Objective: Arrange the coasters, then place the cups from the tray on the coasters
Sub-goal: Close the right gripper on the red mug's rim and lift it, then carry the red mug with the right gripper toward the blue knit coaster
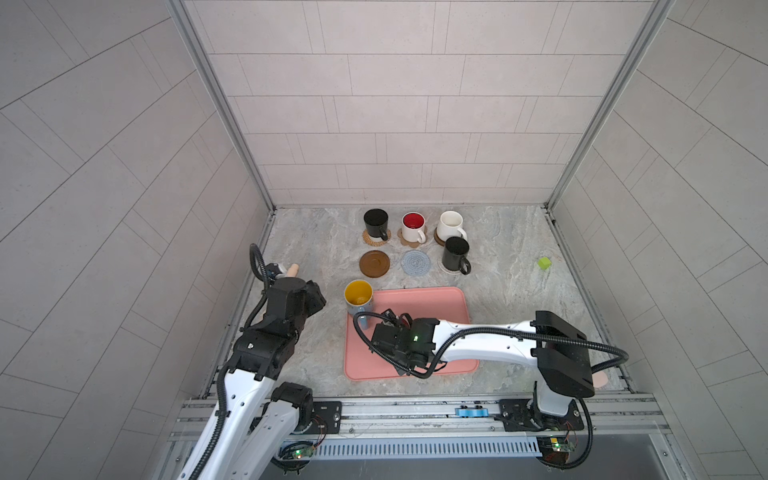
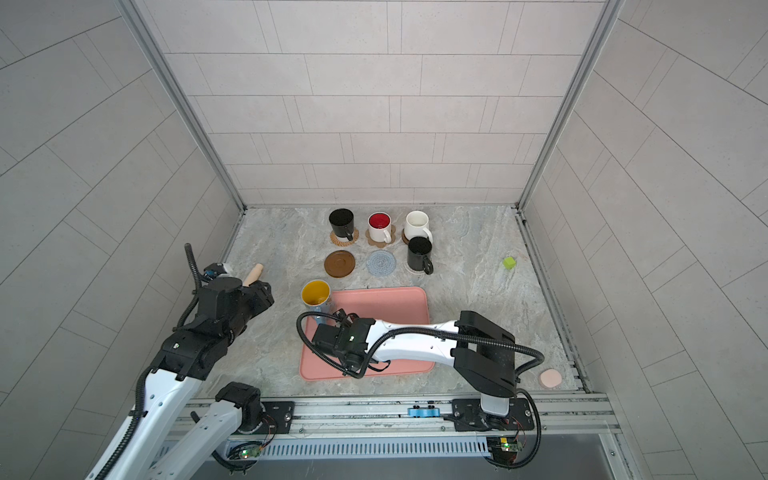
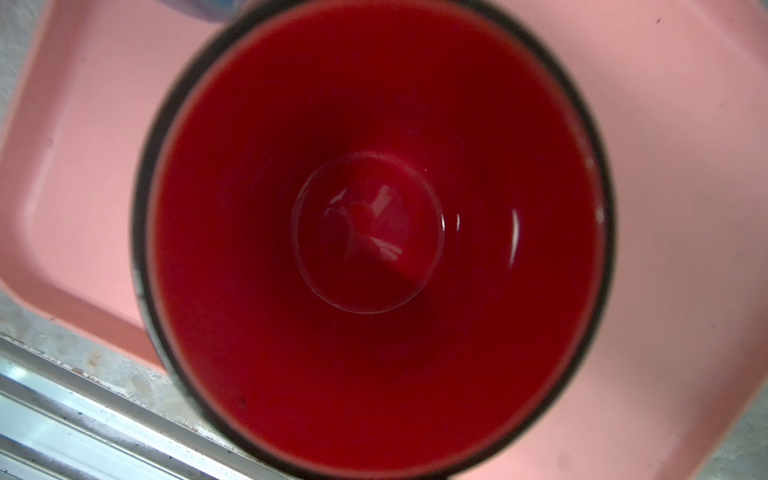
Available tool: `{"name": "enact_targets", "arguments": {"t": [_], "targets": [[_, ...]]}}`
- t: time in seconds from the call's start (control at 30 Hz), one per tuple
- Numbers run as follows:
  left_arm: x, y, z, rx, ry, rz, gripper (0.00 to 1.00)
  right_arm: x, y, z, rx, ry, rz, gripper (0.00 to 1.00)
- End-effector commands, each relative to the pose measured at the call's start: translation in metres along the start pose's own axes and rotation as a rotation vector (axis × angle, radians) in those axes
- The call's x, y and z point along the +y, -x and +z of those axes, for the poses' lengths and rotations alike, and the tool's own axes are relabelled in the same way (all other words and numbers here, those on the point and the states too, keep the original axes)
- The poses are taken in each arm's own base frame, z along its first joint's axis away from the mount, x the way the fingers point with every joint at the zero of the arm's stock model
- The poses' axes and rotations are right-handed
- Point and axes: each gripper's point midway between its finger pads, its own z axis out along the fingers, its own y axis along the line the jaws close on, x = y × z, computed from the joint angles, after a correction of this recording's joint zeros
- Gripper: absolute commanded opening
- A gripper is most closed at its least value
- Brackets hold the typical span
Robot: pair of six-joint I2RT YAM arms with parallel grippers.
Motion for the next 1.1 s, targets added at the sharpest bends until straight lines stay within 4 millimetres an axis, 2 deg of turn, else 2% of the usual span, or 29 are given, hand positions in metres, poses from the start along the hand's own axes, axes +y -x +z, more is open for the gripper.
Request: {"name": "enact_targets", "arguments": {"t": [0.0, 0.43, 0.73, 1.07], "targets": [[0.002, 0.008, -0.003, -0.028, 0.015, -0.001, 0.64, -0.007, 0.016, -0.019, -0.076, -0.017, 0.002, 0.09], [-0.002, 0.01, -0.001, -0.027, 0.007, -0.006, 0.65, -0.018, 0.026, -0.029, -0.111, -0.021, 0.018, 0.08], [-0.003, 0.01, -0.001, -0.028, 0.002, -0.004, 0.65, -0.033, 0.035, -0.037, -0.134, -0.033, 0.041, 0.07], [0.0, 0.008, -0.001, -0.027, 0.007, -0.009, 0.65, -0.045, 0.04, -0.038, -0.139, -0.042, 0.049, 0.06]]}}
